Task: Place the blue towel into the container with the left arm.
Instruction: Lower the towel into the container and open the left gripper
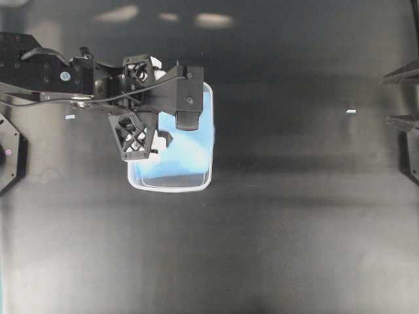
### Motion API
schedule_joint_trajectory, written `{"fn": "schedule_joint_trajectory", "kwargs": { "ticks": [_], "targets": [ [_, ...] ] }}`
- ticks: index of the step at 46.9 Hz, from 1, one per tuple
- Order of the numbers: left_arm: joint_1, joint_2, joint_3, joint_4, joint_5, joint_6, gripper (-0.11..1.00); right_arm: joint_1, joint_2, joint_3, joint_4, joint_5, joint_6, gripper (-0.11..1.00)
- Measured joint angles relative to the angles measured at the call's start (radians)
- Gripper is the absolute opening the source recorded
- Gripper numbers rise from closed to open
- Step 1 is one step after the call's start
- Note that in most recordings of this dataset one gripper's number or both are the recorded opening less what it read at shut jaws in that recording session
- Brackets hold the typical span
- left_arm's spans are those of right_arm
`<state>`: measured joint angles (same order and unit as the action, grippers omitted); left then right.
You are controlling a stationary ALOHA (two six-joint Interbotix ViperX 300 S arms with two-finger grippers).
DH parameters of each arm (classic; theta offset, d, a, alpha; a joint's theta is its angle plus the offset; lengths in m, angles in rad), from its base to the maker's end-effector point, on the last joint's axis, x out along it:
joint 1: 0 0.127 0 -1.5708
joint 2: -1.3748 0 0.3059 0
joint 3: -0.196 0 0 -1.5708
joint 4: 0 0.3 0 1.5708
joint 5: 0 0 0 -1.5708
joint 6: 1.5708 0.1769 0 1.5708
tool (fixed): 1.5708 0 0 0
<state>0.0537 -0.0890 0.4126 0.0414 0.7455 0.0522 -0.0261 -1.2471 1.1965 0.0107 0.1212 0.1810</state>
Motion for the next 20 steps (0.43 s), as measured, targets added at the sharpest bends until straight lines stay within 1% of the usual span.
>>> {"fn": "schedule_joint_trajectory", "kwargs": {
  "ticks": [1, 3, 10, 15, 20],
  "targets": [
    [0.000, 0.000, 0.000, 0.000, 0.000, -0.002, 0.89, 0.002, 0.000, -0.002, 0.000, -0.002, 0.000, 0.75],
    [0.000, 0.000, 0.002, 0.000, -0.002, -0.008, 0.91, 0.002, 0.000, -0.002, 0.000, 0.000, 0.000, 0.75],
    [0.000, -0.028, 0.011, 0.002, -0.011, -0.038, 0.85, 0.000, -0.003, -0.002, 0.000, -0.002, -0.002, 0.75],
    [0.000, -0.098, 0.046, 0.000, -0.035, -0.069, 0.83, 0.002, -0.012, -0.003, 0.000, 0.000, -0.003, 0.75],
    [-0.006, -0.213, 0.101, 0.000, -0.118, -0.086, 0.83, 0.000, -0.031, -0.012, 0.000, 0.000, -0.012, 0.75]
  ]
}}
